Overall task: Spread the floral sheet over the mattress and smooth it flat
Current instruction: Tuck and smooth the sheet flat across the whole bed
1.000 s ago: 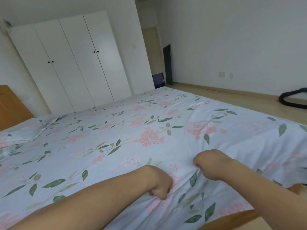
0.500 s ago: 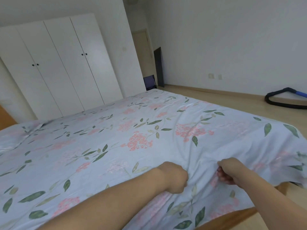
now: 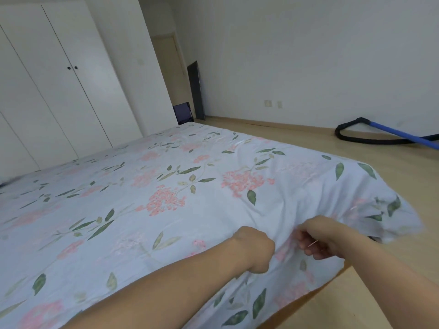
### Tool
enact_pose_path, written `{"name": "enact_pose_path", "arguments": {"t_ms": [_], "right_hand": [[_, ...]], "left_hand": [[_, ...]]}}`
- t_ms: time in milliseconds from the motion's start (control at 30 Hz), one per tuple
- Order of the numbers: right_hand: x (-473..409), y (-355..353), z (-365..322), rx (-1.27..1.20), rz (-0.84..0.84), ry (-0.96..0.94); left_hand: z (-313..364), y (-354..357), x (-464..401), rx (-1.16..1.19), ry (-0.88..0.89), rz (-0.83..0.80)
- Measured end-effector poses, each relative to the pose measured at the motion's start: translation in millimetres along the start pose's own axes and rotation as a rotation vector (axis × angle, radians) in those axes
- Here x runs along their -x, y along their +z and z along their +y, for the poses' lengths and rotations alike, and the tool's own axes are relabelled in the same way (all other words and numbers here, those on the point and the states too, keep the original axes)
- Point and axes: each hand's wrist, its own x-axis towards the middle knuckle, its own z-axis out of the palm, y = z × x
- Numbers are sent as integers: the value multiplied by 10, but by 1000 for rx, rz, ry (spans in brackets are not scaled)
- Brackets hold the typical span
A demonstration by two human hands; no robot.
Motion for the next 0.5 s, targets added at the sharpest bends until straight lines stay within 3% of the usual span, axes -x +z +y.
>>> {"name": "enact_pose_path", "arguments": {"t_ms": [133,333,500], "right_hand": [[-254,-219,-108,-109,128,-15],[-631,-227,-200,-163,240,-133],[-654,-429,-53,-170,254,-190]], "left_hand": [[-156,29,-91,132,37,-43],[-136,-121,-322,127,-103,243],[-35,-244,-549,134,-44,161]]}}
